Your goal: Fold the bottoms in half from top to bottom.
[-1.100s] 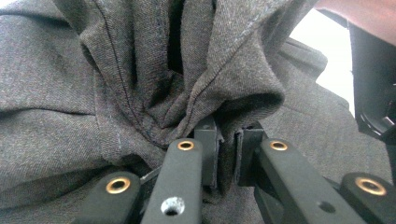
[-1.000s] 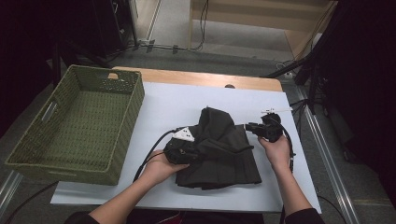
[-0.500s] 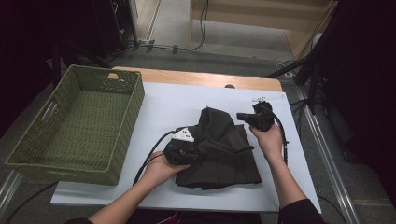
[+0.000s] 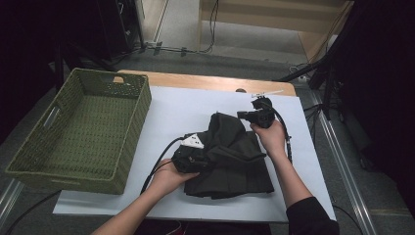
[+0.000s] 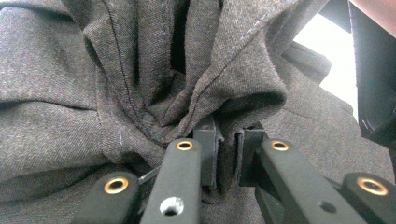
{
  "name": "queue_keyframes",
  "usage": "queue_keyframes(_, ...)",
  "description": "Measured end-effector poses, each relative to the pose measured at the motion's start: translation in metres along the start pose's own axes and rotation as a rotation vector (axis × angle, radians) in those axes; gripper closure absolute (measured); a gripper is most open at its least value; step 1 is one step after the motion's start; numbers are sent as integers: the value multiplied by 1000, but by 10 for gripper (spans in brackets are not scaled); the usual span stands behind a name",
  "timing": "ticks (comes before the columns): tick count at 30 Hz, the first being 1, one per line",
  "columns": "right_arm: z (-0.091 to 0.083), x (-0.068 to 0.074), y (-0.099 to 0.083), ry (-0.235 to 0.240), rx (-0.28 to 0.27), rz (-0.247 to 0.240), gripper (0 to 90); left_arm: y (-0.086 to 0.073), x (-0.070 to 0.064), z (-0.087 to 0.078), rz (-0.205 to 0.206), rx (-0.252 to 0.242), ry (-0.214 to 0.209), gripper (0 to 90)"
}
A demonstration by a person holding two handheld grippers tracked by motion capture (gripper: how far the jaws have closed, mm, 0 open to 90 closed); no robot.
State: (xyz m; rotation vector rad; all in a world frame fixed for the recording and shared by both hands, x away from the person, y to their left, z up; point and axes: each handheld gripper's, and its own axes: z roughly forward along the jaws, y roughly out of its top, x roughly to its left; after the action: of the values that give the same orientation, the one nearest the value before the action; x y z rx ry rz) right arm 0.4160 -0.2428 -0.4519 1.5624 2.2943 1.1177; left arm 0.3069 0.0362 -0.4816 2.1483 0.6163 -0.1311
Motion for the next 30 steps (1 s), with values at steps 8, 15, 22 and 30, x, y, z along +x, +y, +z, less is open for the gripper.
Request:
queue_keyframes(8,14,13,12,64,29,-41,872,1,0,-1,1,2,-3,833)
queue_keyframes(15,8,7,3,111,53,-29,874,7,1,-10,4,7,-4,821)
queue_keyframes(22,-3,5,-6,122,57,-46,874,10,3,-21,11,4,4,802)
queue_keyframes(30,-10,8,-17,121,76,-70,874,11,6,-32,21,-1,5,767)
